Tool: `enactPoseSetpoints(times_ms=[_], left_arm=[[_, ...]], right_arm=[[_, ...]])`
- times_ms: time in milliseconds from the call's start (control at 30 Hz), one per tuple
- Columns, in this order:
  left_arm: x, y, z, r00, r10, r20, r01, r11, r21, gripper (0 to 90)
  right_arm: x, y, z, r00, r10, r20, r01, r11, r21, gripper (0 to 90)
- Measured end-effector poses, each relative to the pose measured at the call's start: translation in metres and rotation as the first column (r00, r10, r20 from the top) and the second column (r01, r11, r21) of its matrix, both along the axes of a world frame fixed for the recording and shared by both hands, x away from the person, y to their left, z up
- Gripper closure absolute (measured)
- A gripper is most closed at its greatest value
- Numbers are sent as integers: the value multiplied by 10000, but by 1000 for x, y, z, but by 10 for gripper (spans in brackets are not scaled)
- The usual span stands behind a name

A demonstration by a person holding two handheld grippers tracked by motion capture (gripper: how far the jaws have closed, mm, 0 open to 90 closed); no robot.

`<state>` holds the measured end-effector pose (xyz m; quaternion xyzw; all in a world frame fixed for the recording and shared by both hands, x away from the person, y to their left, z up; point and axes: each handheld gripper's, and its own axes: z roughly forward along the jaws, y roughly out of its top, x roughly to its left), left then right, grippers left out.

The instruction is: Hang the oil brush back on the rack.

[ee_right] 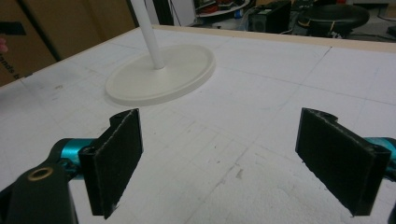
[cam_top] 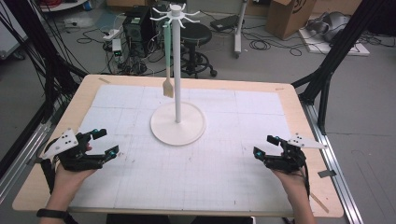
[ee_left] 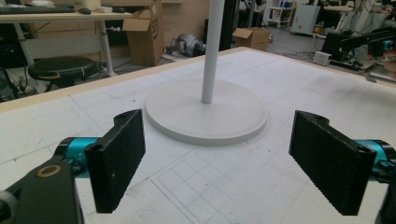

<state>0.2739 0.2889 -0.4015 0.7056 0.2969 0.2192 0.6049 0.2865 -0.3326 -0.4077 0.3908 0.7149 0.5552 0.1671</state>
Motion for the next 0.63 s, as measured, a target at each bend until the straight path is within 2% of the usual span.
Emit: enactPoseSetpoints(times_ms=[267,433,633], left_arm=[[5,0,-4,9999,109,-84,-110,9999,-78,191],[6,-1,-5,9993,296,-207,-294,9995,71,197],[7,-1,-5,9992,341,-230,-340,9994,60,196]], right_arm=[[-3,-2,-1,10000,-44,-38,44,10000,-20,140],[-3,-3,-2,10000,-44,-72,44,10000,-42,141],[-1,0,-3,9999,89,-64,-89,9999,-123,140]])
